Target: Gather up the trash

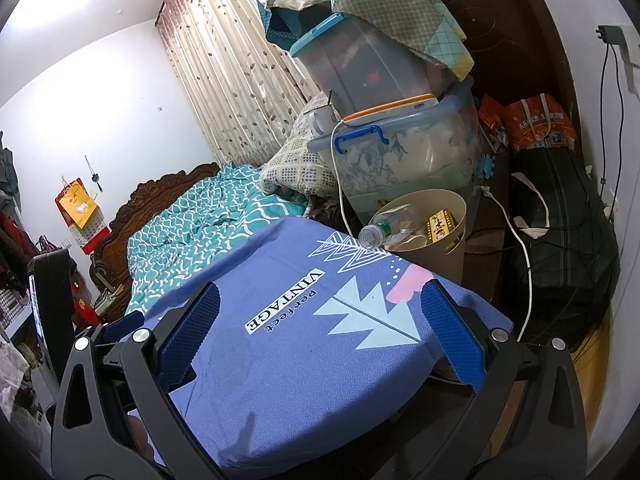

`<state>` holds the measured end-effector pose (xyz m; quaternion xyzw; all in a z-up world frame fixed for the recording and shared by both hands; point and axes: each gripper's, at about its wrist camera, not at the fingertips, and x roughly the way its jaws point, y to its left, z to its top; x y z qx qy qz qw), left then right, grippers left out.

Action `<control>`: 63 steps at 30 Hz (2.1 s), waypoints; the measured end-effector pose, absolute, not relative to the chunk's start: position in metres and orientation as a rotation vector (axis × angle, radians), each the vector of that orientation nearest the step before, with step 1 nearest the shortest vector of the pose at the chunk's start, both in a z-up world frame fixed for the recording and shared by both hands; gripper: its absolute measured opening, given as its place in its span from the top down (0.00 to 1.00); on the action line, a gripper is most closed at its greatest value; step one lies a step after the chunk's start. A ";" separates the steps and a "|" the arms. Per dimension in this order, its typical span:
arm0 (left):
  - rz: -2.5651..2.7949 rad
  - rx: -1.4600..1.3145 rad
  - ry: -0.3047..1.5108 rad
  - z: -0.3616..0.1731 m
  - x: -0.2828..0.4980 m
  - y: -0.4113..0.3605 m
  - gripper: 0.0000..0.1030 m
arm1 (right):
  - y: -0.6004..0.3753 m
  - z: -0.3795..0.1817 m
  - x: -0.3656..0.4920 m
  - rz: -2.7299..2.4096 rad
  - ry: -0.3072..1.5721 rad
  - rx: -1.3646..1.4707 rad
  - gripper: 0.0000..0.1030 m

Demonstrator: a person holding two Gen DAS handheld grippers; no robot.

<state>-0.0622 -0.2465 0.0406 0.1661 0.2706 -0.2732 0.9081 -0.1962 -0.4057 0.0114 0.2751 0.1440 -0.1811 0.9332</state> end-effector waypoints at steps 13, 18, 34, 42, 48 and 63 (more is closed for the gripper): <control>-0.569 0.346 0.559 0.039 -0.063 -0.246 0.08 | -0.405 0.010 -0.195 -0.370 0.296 0.562 0.03; -0.567 0.344 0.561 0.041 -0.060 -0.245 0.08 | -0.404 0.010 -0.195 -0.369 0.297 0.561 0.03; -0.566 0.345 0.560 0.042 -0.059 -0.244 0.08 | -0.404 0.010 -0.194 -0.369 0.298 0.561 0.03; -0.566 0.345 0.560 0.042 -0.059 -0.244 0.08 | -0.404 0.010 -0.194 -0.370 0.297 0.561 0.03; -0.563 0.349 0.557 0.043 -0.059 -0.242 0.08 | -0.404 0.010 -0.194 -0.369 0.297 0.562 0.03; -0.562 0.357 0.557 0.041 -0.059 -0.241 0.08 | -0.402 0.008 -0.193 -0.368 0.299 0.565 0.03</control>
